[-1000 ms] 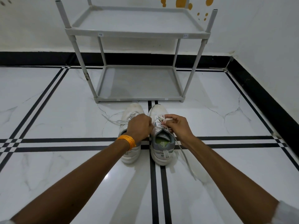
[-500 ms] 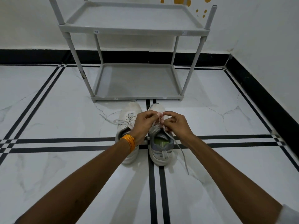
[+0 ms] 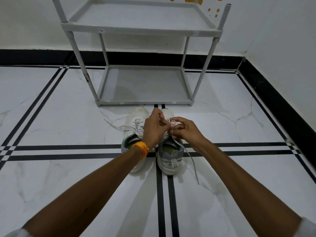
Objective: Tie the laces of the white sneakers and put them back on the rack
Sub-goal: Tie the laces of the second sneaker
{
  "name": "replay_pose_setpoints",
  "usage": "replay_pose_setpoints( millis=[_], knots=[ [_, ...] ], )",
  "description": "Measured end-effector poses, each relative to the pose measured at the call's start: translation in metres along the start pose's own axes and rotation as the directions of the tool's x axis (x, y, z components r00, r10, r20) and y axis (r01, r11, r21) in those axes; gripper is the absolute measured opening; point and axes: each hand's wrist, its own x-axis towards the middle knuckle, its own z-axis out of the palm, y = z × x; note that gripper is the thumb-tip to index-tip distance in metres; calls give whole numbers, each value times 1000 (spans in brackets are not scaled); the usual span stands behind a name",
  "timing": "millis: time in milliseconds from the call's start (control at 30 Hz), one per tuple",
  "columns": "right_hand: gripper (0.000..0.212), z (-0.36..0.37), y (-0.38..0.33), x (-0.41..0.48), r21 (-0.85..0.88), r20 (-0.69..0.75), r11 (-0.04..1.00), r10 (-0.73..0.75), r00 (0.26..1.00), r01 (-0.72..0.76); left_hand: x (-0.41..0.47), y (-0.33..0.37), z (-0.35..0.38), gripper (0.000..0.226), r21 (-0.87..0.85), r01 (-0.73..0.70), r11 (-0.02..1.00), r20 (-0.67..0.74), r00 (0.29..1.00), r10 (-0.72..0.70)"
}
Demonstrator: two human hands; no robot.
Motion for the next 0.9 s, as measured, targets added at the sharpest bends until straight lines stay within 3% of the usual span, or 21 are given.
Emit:
replay_pose_setpoints(
  millis=[133,267,333,400,467,533,600,700,900],
  knots=[
    [42,1,0,1,-82,2,996,-19,1000,19,2,-1,0,8,296,-249,922,109,968,227],
    [43,2,-1,-1,-149,-8,988,-46,999,45,2,1,3,11,443,-380,812,210,925,317],
    [43,2,-1,-2,-149,-10,987,-56,998,54,3,-2,6,6,400,-300,866,150,954,261],
    [44,2,-1,-2,-160,-12,985,-66,998,63,5,-6,8,4,277,-109,955,47,994,100],
    [46,2,-2,-3,-174,-20,983,-67,998,63,7,-7,6,23,108,68,992,-33,997,-64],
    [47,3,-3,-5,-202,-19,977,-76,997,70,8,-5,3,45,-76,233,970,27,973,-231],
    [45,4,-4,-7,-239,-11,966,-101,995,96,8,-4,1,45,-165,359,919,193,925,-327],
    [44,5,-5,-9,-264,-14,957,-132,991,124,8,-5,4,20,-140,331,933,313,909,-275],
    [27,11,3,-14,-187,-158,979,-106,982,76,0,-8,9,25,-5,152,988,83,985,-151]
  ],
)
